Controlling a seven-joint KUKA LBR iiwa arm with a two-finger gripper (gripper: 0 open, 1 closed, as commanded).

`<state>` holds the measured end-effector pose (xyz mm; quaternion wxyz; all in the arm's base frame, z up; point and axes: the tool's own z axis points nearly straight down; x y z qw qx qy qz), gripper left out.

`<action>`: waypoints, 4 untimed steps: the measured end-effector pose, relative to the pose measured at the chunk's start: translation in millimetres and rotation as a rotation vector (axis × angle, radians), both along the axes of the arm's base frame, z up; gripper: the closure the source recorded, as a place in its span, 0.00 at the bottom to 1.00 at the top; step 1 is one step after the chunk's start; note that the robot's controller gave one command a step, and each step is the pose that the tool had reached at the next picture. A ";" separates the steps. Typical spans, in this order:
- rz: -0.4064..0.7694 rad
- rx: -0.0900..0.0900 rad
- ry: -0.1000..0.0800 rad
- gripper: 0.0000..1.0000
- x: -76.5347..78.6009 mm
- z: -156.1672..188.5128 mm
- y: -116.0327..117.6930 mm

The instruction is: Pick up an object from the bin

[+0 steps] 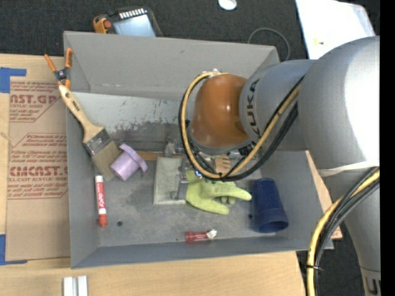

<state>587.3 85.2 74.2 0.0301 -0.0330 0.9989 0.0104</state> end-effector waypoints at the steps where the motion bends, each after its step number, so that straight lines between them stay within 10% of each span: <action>1: -0.330 0.016 0.014 0.00 -3.6 -0.1 -18.4; 4: -0.092 0.004 0.010 0.00 -49.4 11.3 -141.8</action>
Offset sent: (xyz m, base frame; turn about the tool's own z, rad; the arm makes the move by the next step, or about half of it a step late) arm -0.0487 -0.0902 0.0119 0.1679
